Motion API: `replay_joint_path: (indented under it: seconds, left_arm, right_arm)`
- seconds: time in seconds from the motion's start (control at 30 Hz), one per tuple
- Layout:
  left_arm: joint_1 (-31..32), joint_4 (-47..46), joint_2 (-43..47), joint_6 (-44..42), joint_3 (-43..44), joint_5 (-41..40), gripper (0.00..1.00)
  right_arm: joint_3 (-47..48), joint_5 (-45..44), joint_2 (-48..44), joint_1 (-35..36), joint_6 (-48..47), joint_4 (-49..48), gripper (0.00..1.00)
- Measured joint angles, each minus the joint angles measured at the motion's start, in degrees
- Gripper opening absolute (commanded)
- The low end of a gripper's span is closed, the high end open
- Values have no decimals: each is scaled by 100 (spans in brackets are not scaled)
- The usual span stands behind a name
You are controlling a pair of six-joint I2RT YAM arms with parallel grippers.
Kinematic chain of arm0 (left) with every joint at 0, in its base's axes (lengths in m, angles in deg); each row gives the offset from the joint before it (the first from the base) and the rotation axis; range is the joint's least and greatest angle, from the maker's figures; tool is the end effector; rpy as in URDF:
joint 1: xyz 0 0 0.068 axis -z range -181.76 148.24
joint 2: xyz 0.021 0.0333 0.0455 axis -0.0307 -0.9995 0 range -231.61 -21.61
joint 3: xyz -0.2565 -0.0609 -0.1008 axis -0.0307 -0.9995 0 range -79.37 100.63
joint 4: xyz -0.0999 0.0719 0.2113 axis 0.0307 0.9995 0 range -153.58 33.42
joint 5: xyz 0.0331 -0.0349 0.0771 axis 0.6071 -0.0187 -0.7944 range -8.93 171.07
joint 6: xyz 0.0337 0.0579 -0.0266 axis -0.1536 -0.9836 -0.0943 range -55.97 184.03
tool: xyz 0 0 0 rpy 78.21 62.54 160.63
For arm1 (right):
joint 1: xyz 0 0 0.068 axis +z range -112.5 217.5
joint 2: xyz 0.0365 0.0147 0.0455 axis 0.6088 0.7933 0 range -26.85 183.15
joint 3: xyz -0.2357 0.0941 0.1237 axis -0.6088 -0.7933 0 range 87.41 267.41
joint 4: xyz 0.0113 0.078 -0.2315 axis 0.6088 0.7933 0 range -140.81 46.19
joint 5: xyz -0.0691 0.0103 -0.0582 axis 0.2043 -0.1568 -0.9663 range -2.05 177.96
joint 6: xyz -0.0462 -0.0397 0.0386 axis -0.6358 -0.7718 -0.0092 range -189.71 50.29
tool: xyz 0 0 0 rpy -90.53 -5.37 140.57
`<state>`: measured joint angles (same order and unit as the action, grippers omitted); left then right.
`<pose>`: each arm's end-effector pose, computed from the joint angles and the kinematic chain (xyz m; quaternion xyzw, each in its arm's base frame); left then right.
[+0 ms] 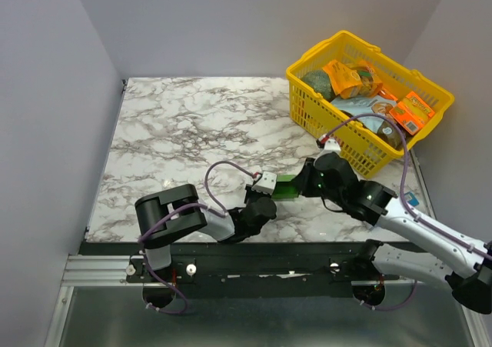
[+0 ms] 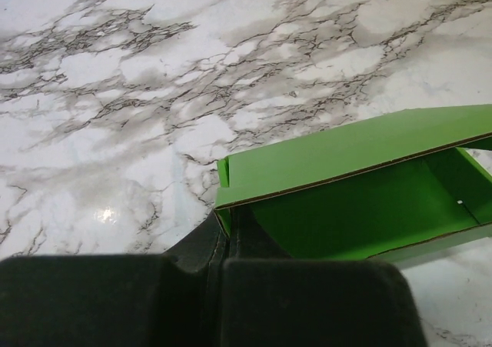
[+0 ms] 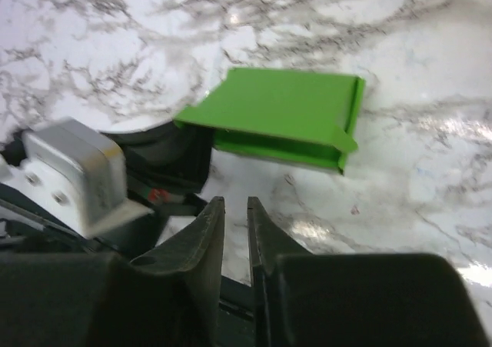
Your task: Fold the paper box
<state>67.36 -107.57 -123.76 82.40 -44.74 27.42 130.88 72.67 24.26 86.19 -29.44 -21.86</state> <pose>0.1590 -0.2817 0.1508 0.0964 0.7804 -0.0656 0.6143 0.1351 0.1297 0.2775 -0.0053 0.8874 0.2273 0.4010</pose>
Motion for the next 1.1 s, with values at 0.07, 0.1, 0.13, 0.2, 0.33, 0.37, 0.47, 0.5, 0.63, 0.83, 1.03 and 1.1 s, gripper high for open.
replay_joint_path:
  seconds: [0.07, 0.1, 0.13, 0.2, 0.33, 0.37, 0.47, 0.5, 0.63, 0.83, 1.03, 1.1]
  left_arm:
    - [59, -168, -66, -109, -52, -61, 0]
    - [90, -247, -101, -170, -72, -87, 0]
    - [120, -319, -138, -234, -81, -120, 0]
    - [162, -387, -186, -326, -85, -149, 0]
    - [234, -415, -234, -422, -92, -197, 0]
    - [258, -398, -243, -424, -90, -221, 1]
    - [313, -315, -247, -426, -90, -254, 19]
    - [337, -236, -247, -420, -90, -256, 26]
    - [378, 26, -260, -450, -59, -249, 47]
    - [387, 457, -94, -461, -76, -153, 72]
    - [413, 944, 400, -490, -264, 190, 88]
    - [413, 1106, 540, -501, -291, 343, 92]
  right_arm:
    - [256, 55, 400, 0, 7, -271, 25]
    - [302, 63, 553, -2, 7, -444, 25]
    - [310, 63, 702, -4, 2, -614, 25]
    - [310, 63, 1036, -7, -4, -914, 25]
    - [297, 74, 1755, -20, 0, -1357, 25]
    - [262, 94, 1917, -33, 22, -1458, 25]
    - [-9, 142, 2175, -39, 136, -1659, 25]
    - [-122, 155, 2214, -39, 184, -1733, 25]
    - [-330, 186, 2389, -44, 398, -2020, 25]
    - [-334, 173, 2649, -76, 540, -2258, 25]
    - [-334, 170, 2789, -74, 638, -2374, 25]
    - [-334, 166, 2822, -76, 658, -2380, 25]
